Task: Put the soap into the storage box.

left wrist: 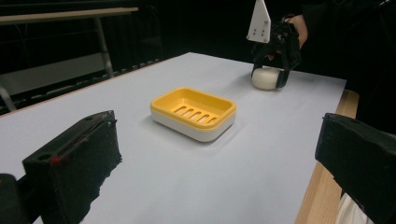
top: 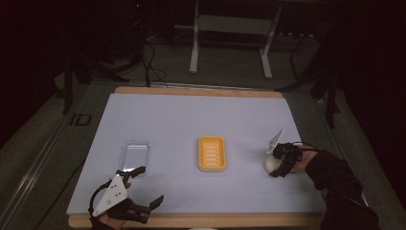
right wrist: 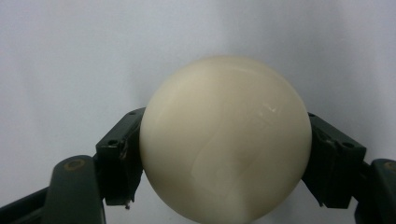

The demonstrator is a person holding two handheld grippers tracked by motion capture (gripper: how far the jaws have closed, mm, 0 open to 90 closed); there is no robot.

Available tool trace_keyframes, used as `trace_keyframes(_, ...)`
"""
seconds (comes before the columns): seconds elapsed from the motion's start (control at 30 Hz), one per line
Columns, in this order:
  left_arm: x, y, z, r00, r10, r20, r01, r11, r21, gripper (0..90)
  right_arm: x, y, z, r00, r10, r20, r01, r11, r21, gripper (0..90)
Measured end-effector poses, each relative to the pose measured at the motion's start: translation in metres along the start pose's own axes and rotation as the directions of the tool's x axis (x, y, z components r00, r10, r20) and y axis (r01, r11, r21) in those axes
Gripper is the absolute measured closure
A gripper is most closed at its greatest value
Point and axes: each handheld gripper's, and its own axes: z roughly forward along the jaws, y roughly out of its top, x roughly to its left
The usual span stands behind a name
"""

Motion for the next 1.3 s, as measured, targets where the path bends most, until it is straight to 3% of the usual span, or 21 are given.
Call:
trace_keyframes(0.3, 0.000, 0.000, 0.000, 1.0000, 0.000, 0.000, 0.000, 1.0000, -0.001, 0.0, -0.001, 0.003, -0.015, 0.9996, 0.010, -0.025, -0.010, 0.9999, 0.006, 24.8)
trace_keyframes(0.83, 0.000, 0.000, 0.000, 1.0000, 0.000, 0.000, 0.000, 1.0000, -0.001, 0.0, 0.001, 0.025, -0.060, 0.9993, -0.032, 0.017, 0.032, 0.9995, 0.007, 24.8)
trace_keyframes(1.3, 0.000, 0.000, 0.000, 1.0000, 0.002, 0.004, -0.002, 1.0000, 0.001, 0.0, 0.006, 0.051, -0.076, 0.9908, -0.128, 0.043, 0.129, 0.9917, -0.003, 24.8)
